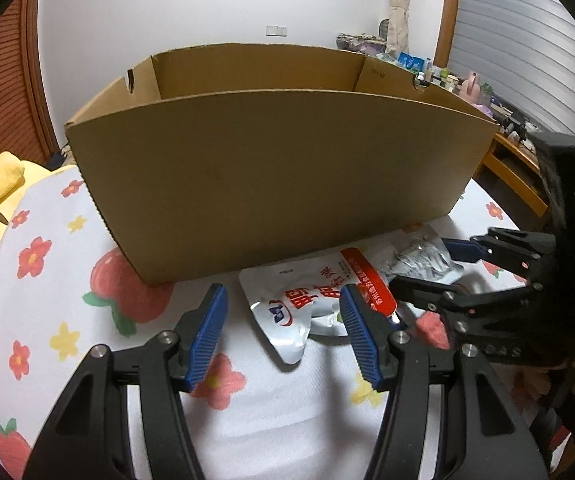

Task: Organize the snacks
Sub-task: 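Close the left tool on the white-and-red pouch while the right tool closes on the silver foil sachet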

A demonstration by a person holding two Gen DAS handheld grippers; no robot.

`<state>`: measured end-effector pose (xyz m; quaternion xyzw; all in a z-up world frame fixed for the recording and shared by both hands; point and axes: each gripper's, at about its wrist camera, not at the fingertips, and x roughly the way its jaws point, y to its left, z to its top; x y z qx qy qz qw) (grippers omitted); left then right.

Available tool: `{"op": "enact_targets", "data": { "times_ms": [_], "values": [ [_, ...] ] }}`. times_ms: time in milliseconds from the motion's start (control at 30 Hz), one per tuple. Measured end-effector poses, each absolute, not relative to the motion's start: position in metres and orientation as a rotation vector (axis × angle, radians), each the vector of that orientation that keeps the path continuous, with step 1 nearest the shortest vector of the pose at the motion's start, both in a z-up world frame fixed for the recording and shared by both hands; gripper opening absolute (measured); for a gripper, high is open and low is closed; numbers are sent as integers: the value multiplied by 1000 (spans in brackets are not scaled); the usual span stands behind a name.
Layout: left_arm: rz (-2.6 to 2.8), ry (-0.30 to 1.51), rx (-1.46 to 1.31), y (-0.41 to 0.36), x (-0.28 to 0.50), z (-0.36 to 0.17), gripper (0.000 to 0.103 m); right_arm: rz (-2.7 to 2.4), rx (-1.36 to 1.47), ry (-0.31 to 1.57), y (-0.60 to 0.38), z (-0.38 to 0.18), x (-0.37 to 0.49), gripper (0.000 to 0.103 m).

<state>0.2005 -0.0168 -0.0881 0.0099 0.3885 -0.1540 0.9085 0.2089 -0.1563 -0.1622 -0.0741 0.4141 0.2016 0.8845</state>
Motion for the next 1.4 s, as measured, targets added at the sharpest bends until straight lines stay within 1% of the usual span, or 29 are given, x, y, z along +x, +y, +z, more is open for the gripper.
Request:
{"op": "enact_targets", "data": {
  "times_ms": [100,167,200,433,600,867,933,967,1000,1033,1100,1133,1200,1267,1400],
  "values": [
    [-322,815,-7,-19,205,-90,59,410,-152,863,-165,-161,203,59],
    [-327,821,-15,-21,207,-91,64,401,-156,859,-171,-161,196,59],
    [-328,821,-14,-22,207,-92,64,397,-155,858,-174,-161,195,59],
    [-320,840,18,-35,214,-98,66,366,-164,842,-190,-163,176,60],
    [-288,898,45,-40,224,-112,67,380,-132,838,-193,-165,177,60],
    [-275,871,104,-51,221,-117,68,377,-163,824,-191,-165,174,60],
    [-284,869,101,-51,220,-117,65,376,-163,824,-191,-165,174,61],
    [-292,865,96,-50,219,-116,58,375,-164,824,-190,-165,174,61],
    [-299,861,91,-50,218,-116,54,375,-165,824,-188,-165,173,61],
    [-305,859,84,-49,217,-115,52,375,-165,824,-188,-165,173,61],
    [-317,854,70,-47,214,-114,44,376,-163,825,-188,-165,174,61],
    [-323,848,64,-46,212,-114,42,377,-160,826,-188,-166,174,61],
    [-335,832,57,-45,206,-112,31,379,-156,827,-190,-166,174,61],
    [-331,821,56,-43,198,-110,27,379,-154,828,-190,-166,175,61],
    [-347,807,35,-40,189,-106,23,380,-154,828,-190,-166,175,61]
  ]
}}
